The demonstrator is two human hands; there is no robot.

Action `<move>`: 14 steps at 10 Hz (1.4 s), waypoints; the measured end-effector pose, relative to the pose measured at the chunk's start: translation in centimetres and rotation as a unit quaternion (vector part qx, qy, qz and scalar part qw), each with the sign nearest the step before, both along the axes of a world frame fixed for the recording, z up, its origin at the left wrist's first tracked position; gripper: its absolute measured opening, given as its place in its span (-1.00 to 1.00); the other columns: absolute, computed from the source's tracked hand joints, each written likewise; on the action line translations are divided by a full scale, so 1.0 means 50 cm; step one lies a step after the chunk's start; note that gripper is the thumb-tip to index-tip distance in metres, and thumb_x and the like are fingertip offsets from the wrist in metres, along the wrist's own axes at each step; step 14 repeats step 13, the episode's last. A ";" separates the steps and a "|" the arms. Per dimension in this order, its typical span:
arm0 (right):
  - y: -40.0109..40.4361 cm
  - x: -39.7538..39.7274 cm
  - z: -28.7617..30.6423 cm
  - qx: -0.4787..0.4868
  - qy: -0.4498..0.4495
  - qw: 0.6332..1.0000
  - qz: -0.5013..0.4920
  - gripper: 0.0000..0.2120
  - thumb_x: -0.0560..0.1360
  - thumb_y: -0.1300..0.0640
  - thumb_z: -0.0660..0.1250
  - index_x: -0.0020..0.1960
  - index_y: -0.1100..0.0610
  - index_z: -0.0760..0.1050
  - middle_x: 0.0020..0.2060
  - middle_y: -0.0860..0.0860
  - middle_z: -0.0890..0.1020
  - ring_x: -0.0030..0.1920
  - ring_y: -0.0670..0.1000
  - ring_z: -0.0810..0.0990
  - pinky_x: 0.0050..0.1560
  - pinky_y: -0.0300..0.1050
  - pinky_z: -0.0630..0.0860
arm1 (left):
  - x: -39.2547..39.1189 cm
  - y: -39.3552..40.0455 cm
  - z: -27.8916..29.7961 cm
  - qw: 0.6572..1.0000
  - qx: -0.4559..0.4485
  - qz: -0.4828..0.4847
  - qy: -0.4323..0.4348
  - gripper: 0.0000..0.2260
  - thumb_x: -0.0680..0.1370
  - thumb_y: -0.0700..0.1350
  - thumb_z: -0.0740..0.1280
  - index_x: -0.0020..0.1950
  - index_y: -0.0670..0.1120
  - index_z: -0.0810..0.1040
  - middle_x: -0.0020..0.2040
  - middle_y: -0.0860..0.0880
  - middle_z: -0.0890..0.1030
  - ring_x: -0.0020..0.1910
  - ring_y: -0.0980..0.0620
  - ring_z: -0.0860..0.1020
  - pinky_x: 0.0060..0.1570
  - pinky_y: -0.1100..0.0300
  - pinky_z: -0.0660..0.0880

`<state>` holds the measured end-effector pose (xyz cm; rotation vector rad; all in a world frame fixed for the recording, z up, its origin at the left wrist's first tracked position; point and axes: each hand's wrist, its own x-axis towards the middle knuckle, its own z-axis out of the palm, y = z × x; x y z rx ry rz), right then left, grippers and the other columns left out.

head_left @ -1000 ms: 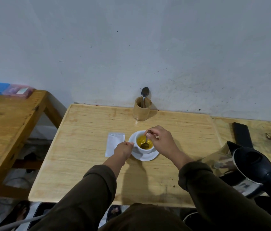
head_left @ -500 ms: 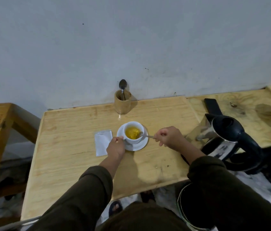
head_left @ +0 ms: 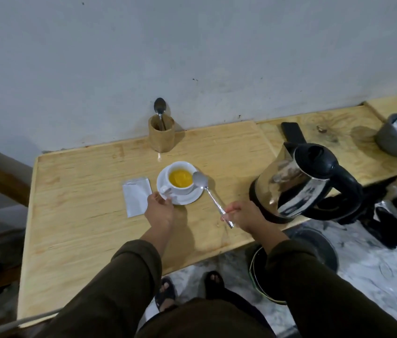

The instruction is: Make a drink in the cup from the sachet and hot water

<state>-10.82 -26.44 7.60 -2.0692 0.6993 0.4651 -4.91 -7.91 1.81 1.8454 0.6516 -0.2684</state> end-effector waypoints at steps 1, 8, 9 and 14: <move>-0.001 0.013 -0.011 0.033 -0.025 0.998 -0.054 -0.71 0.41 0.32 0.39 -0.38 -0.01 0.50 -0.33 0.03 0.58 -0.23 0.02 0.51 -0.16 -0.13 0.45 | 0.002 -0.001 -0.011 1.000 0.011 -0.011 0.005 -0.59 0.53 -0.13 0.35 0.35 -0.16 0.40 0.27 -0.12 0.60 0.29 -0.10 0.53 0.29 0.15 0.36; -0.054 0.138 -0.113 -0.052 0.017 0.997 -0.052 -0.88 0.41 0.27 0.43 -0.28 0.14 0.55 -0.25 0.05 0.58 -0.17 0.03 0.52 -0.12 -0.15 0.50 | -0.019 -0.060 -0.016 0.995 0.080 0.053 0.008 -0.57 0.57 -0.12 0.28 0.44 -0.05 0.35 0.27 -0.08 0.61 0.32 -0.08 0.51 0.29 0.14 0.36; -0.057 0.143 -0.112 -0.070 0.036 0.997 -0.013 -0.96 0.41 0.22 0.43 -0.18 0.12 0.59 -0.23 0.03 0.58 -0.17 0.00 0.51 -0.16 -0.19 0.46 | -0.023 -0.075 -0.016 0.995 0.083 0.061 0.010 -0.57 0.57 -0.13 0.27 0.44 -0.05 0.35 0.27 -0.09 0.61 0.31 -0.11 0.51 0.30 0.10 0.37; -0.064 0.122 -0.100 -0.075 0.000 0.997 0.008 -0.85 0.48 0.20 0.29 -0.07 0.22 0.62 -0.05 0.14 0.67 -0.04 0.13 0.59 -0.11 -0.12 0.47 | -0.043 -0.084 0.003 0.994 0.075 0.062 0.045 -0.58 0.58 -0.12 0.25 0.43 -0.12 0.33 0.31 -0.13 0.57 0.33 -0.15 0.49 0.33 0.05 0.37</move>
